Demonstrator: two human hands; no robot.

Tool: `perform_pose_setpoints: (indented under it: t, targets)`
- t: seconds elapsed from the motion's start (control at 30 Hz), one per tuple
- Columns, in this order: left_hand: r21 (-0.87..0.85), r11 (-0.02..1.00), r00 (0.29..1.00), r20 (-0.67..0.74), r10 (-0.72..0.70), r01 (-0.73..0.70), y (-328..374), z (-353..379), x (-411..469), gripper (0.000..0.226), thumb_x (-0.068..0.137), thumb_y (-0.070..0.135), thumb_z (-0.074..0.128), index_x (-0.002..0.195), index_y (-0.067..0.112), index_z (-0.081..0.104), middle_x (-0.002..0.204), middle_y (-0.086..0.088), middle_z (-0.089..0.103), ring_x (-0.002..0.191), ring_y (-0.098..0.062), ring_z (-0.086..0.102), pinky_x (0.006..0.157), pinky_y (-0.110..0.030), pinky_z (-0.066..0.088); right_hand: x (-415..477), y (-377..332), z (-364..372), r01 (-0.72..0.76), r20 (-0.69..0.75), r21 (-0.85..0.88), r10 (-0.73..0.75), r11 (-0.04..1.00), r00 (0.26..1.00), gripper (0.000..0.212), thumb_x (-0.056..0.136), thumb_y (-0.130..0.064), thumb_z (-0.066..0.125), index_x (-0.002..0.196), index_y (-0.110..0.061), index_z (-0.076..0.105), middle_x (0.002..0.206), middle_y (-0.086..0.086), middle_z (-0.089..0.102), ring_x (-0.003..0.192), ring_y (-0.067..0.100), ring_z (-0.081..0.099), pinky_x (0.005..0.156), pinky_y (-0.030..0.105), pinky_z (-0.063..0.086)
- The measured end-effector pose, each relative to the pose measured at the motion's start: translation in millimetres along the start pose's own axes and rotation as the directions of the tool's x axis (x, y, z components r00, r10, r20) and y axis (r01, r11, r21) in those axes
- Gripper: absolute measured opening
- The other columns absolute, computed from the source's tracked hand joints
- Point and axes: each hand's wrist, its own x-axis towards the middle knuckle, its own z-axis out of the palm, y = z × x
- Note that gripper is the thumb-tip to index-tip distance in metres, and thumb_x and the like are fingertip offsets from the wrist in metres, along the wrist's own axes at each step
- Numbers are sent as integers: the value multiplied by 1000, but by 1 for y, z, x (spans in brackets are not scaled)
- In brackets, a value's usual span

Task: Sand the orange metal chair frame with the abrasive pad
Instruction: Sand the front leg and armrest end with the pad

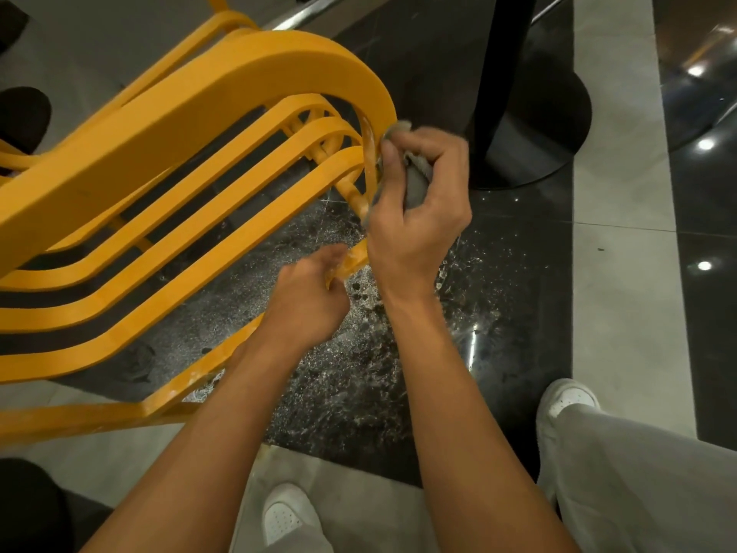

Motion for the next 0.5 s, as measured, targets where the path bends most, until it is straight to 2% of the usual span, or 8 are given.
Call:
perform_pose_setpoints:
  t: [0.07, 0.17, 0.23, 0.3, 0.37, 0.43, 0.5]
  targets:
    - [-9, 1000, 1000, -2, -4, 4, 1, 1, 2, 51, 104, 10, 55, 151, 31, 54, 142, 1, 67, 70, 7, 57, 52, -5, 41, -19, 17, -8, -80, 49, -11, 81, 997, 996, 4, 93, 9, 69, 97, 9, 67, 98, 20, 66, 92, 27, 67, 82, 33, 57]
    - [78, 997, 1000, -5, 17, -17, 3, 3, 4, 51, 103, 8, 57, 148, 33, 56, 130, 5, 70, 71, 7, 55, 49, -7, 43, -38, 40, -23, -263, 140, -46, 266, 964, 954, 7, 94, 4, 70, 100, 5, 67, 102, 14, 69, 97, 19, 69, 86, 24, 55]
    - [113, 993, 999, -7, 35, -34, 5, 3, 3, 49, 104, 10, 57, 147, 33, 57, 132, 8, 70, 71, 8, 53, 51, -9, 41, -38, 53, -37, -415, 191, -84, 423, 906, 886, 9, 95, -1, 71, 104, -1, 69, 105, 5, 72, 99, 11, 71, 87, 23, 58]
    - [115, 993, 999, -1, 40, -40, 4, 4, 2, 49, 104, 9, 57, 147, 32, 56, 136, 8, 68, 58, 3, 56, 45, -9, 41, -30, 66, -52, -550, 133, -85, 556, 831, 820, 10, 96, -5, 70, 107, -6, 70, 109, 0, 73, 99, 8, 71, 87, 26, 61]
    - [124, 991, 999, 0, 45, -45, 2, 4, 2, 52, 103, 6, 57, 149, 31, 55, 139, 7, 66, 53, -3, 61, 43, -12, 44, -17, 77, -66, -587, 53, -73, 591, 807, 805, 12, 97, -6, 69, 109, -7, 72, 109, 3, 73, 99, 9, 72, 86, 24, 60]
    - [156, 986, 998, -13, 54, -52, 1, 5, 4, 52, 103, 6, 57, 149, 30, 56, 141, 7, 66, 60, -8, 65, 50, -16, 46, -6, 88, -72, -599, 74, -77, 604, 797, 793, 14, 98, -7, 68, 111, -9, 74, 108, 5, 74, 98, 14, 73, 85, 26, 61]
    - [177, 983, 998, -31, 59, -53, 0, 7, 5, 51, 103, 6, 58, 148, 29, 57, 143, 7, 66, 59, -4, 62, 56, -19, 46, 2, 97, -72, -610, 174, -93, 616, 787, 768, 14, 99, -11, 69, 110, -13, 77, 106, 6, 76, 95, 26, 75, 84, 43, 64]
